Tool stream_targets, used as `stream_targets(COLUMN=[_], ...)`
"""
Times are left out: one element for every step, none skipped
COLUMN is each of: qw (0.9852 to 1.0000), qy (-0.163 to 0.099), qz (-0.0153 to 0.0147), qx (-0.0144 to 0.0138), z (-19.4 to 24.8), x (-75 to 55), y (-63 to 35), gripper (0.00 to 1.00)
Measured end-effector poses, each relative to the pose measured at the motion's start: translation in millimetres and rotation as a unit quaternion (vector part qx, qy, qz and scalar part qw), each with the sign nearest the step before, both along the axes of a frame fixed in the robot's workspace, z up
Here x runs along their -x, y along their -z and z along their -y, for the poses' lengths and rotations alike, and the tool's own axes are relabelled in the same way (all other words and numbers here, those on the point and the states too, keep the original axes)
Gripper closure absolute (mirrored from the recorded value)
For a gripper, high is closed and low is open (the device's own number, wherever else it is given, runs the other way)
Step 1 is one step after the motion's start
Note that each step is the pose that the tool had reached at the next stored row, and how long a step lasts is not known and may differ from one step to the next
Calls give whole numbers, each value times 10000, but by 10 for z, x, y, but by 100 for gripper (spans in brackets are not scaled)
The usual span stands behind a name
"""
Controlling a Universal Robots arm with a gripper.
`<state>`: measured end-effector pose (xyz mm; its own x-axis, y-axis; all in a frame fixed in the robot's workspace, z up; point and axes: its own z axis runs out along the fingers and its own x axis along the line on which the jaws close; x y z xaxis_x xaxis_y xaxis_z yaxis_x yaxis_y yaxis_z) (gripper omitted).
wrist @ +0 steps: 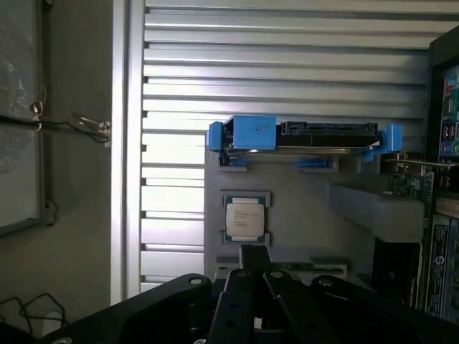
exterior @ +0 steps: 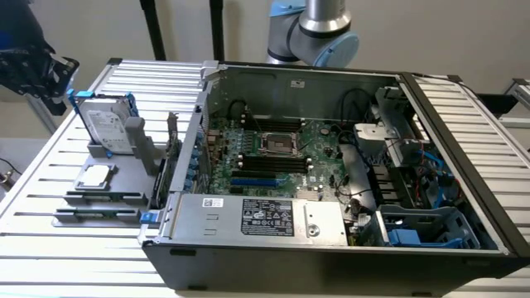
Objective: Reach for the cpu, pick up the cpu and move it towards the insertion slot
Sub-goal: 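Pick up the cpu and move it towards the insertion slot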
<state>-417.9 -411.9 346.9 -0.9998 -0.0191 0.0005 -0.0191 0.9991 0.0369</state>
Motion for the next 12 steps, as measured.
stream_targets(qw=[10000,10000,10000,10000,10000,10000,10000,10000,10000,10000,10000,10000], qy=[-1,-1,0,0,0,0,0,0,0,0,0,0], qz=[0,-1,0,-1,-1,0,0,-1,-1,-2,-1,-1], qx=[1,1,1,2,2,2,2,2,2,3,2,2], z=[0,0,-1,-1,-1,-1,-1,-1,-1,-1,-1,-1], x=[1,3,5,5,6,6,7,7,8,8,8,8], y=[1,1,3,3,4,4,5,5,6,6,8,9], gripper=[89,89,89,88,82,82,76,70,70,64,64,53])
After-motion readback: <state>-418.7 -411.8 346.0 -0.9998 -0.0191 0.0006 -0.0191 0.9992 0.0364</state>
